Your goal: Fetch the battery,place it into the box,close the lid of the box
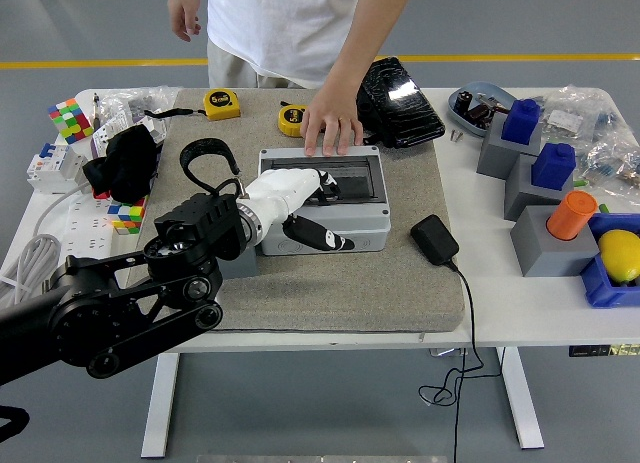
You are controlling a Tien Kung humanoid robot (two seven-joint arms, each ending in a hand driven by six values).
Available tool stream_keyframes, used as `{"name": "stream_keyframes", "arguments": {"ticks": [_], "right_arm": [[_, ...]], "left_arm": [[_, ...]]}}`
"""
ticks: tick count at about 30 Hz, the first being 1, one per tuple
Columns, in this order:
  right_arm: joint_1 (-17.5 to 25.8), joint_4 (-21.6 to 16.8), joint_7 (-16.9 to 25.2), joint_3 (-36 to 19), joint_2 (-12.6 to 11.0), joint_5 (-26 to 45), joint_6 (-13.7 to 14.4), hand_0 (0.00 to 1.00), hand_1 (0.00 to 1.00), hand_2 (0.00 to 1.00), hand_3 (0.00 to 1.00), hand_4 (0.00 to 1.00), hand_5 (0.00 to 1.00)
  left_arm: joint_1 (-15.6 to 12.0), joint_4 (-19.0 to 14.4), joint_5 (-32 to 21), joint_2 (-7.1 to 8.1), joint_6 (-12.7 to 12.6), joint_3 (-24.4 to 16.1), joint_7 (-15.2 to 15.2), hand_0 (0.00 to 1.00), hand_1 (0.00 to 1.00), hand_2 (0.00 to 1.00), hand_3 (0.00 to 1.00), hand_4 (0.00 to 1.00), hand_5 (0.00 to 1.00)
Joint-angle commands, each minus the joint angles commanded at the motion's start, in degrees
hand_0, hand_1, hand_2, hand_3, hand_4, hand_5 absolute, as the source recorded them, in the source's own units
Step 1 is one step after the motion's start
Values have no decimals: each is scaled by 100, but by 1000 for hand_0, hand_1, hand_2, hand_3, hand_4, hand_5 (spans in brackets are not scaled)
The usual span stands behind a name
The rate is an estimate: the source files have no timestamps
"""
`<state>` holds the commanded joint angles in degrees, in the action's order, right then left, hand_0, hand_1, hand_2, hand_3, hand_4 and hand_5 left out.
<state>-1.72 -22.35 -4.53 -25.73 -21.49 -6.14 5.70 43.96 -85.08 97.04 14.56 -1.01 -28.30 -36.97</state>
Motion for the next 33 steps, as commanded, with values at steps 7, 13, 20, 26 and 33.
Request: {"name": "stream_keyframes", "arguments": {"ticks": [7, 13, 20, 26, 33], "right_arm": [[0, -2, 2, 2, 7, -3, -1, 625, 646, 665, 573, 988, 547], [2, 2, 2, 10, 9, -1, -1, 627, 646, 665, 573, 988, 547], [7, 5, 3, -18, 17, -8, 3, 626, 645, 665, 573, 988, 548], [14, 11, 3, -36, 19, -10, 4, 626, 646, 665, 573, 988, 547], [-6, 12, 5, -62, 24, -25, 14, 626, 646, 665, 573, 988, 547]], "left_arm": [[-139, -134, 13, 6, -71, -311, 121, 663, 735, 711, 777, 994, 538], [-526, -103, 74, -35, -475, -960, 647, 666, 732, 715, 774, 989, 531], [-1416, -18, 172, -193, -1109, -2298, 1321, 671, 739, 717, 771, 981, 518], [-2262, -27, 62, -388, -1705, -3498, 1907, 675, 739, 716, 770, 977, 508], [-3033, -6, -288, -306, -2130, -4337, 2396, 702, 745, 717, 753, 969, 490]]}}
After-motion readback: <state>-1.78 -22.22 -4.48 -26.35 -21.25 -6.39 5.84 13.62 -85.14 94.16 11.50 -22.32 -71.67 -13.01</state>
